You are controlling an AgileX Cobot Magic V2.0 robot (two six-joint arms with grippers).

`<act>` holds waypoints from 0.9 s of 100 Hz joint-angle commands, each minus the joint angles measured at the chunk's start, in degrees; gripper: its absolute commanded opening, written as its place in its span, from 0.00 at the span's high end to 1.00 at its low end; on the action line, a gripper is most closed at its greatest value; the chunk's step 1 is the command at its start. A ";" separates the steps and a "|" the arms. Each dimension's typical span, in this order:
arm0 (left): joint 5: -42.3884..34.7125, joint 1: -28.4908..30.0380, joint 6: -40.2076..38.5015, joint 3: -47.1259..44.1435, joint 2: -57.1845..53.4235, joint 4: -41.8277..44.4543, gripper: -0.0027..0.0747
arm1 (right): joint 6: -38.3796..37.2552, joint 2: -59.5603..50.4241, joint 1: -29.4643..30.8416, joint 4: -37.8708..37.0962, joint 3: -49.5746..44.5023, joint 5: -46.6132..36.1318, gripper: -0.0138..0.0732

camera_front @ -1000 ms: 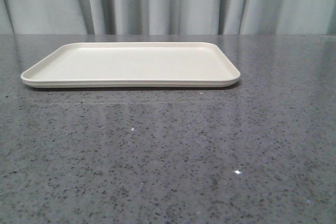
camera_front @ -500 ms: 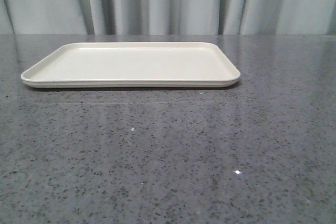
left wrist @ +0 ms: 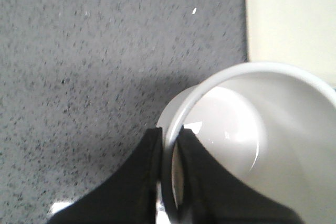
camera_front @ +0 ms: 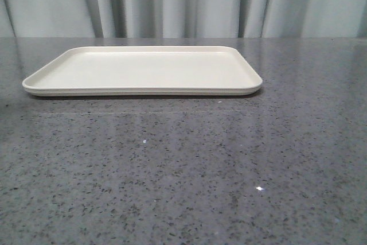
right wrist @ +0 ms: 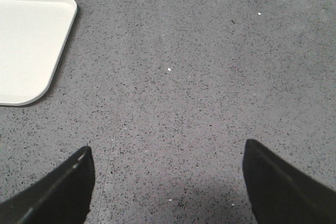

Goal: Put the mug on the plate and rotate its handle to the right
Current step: 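Lower the mug onto the tray with the left gripper and release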

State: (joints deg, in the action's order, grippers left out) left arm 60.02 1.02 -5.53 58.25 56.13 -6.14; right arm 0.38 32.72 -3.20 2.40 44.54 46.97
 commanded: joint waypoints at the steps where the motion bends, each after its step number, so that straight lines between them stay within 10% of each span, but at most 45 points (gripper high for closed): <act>1: -3.50 -0.03 0.25 5.52 -0.08 -4.17 0.99 | 0.26 0.58 0.33 0.07 1.93 -4.24 0.18; 90: -13.17 -20.11 -1.45 27.79 34.01 -10.56 0.99 | 0.26 0.58 0.33 0.07 1.93 -4.30 0.18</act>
State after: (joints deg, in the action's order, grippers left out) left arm 50.45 -17.64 -5.70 82.89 90.01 -14.97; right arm 0.38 32.72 -3.20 2.40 44.54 46.97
